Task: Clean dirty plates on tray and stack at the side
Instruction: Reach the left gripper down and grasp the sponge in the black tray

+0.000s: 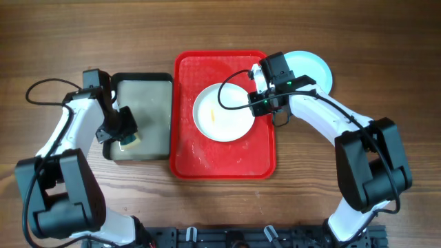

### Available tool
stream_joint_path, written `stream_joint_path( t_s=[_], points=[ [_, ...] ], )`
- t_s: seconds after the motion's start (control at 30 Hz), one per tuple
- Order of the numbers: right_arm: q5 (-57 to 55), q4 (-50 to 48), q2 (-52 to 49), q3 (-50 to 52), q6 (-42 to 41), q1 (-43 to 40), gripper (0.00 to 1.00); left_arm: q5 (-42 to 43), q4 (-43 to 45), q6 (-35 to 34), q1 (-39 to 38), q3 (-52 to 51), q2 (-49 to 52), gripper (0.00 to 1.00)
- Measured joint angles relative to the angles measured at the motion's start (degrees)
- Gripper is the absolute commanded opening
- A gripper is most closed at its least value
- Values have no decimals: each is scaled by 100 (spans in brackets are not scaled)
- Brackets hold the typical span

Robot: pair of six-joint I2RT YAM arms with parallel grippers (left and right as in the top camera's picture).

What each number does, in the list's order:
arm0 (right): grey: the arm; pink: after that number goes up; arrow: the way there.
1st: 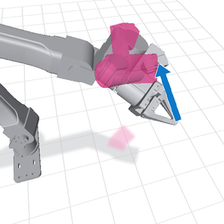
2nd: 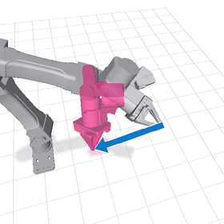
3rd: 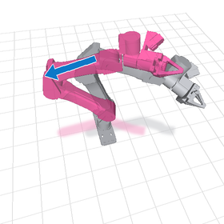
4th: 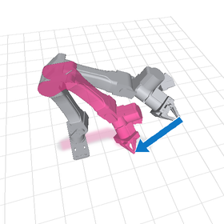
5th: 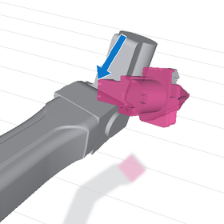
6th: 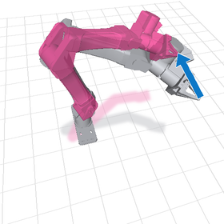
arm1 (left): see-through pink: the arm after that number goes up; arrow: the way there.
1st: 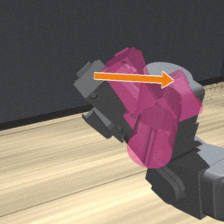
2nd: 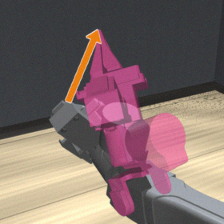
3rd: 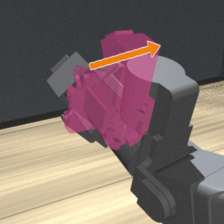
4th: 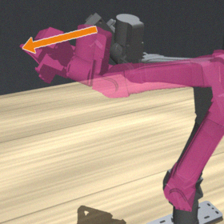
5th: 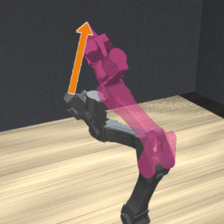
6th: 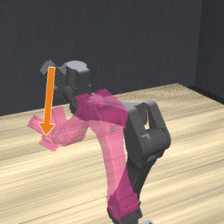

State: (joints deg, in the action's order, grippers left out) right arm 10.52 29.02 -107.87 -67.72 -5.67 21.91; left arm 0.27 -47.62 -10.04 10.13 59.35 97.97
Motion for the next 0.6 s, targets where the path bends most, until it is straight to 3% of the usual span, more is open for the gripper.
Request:
stream_joint_path(
  t_s=[0.1, 0.17, 0.27, 0.3, 0.37, 0.47, 0.6],
  points=[
    [-2, 0, 0, 0, 0, 0, 28, 0, 74, 4, 0, 0, 90, 40],
    [-2, 0, 0, 0, 0, 0, 28, 0, 184, 9, 0, 0, 179, 32],
    [0, 2, 0, 0, 0, 0, 28, -31, 315, 28, 0, 0, 302, 8],
    [-2, 4, 0, 0, 0, 0, 27, -42, 326, 52, 0, 0, 308, 5],
    [0, 13, 0, 0, 0, 0, 28, -39, 332, 46, 0, 0, 308, 6],
    [0, 13, 0, 0, 0, 0, 28, -39, 330, 55, 0, 0, 308, 15],
    [-2, 13, 0, 0, 0, 0, 28, -13, 330, 52, 0, 0, 308, 4]
  ],
)
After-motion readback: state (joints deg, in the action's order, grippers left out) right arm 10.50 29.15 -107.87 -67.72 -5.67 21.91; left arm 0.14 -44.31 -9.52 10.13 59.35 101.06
